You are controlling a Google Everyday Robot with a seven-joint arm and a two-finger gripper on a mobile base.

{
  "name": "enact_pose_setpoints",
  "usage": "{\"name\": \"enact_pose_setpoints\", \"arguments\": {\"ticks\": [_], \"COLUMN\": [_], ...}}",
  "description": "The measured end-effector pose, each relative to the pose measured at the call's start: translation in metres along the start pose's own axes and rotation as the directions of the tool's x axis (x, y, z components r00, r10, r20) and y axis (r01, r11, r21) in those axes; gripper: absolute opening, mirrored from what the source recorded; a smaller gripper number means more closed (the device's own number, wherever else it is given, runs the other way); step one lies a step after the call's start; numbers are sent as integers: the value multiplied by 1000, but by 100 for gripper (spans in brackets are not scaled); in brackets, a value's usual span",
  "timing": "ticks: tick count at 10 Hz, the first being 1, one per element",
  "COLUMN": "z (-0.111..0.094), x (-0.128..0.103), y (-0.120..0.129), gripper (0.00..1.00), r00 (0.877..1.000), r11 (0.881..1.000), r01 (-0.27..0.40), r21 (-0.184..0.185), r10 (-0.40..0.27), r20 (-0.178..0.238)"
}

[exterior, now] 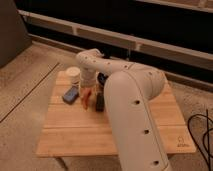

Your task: Place the pepper on the white sponge

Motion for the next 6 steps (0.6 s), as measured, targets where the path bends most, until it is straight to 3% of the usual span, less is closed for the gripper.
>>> {"name": "enact_pose_setpoints", "arguments": {"ticks": [4, 5, 6], "z": [9, 8, 2], "x": [4, 2, -2], "y": [1, 0, 2], "gripper": [8, 1, 0], "r00": [999, 999, 1000], "r11": [1000, 1000, 1000], "r01": [27, 28, 28], "r21": [-12, -6, 4], "r10": [-28, -28, -28], "r20": [-40, -36, -14]}}
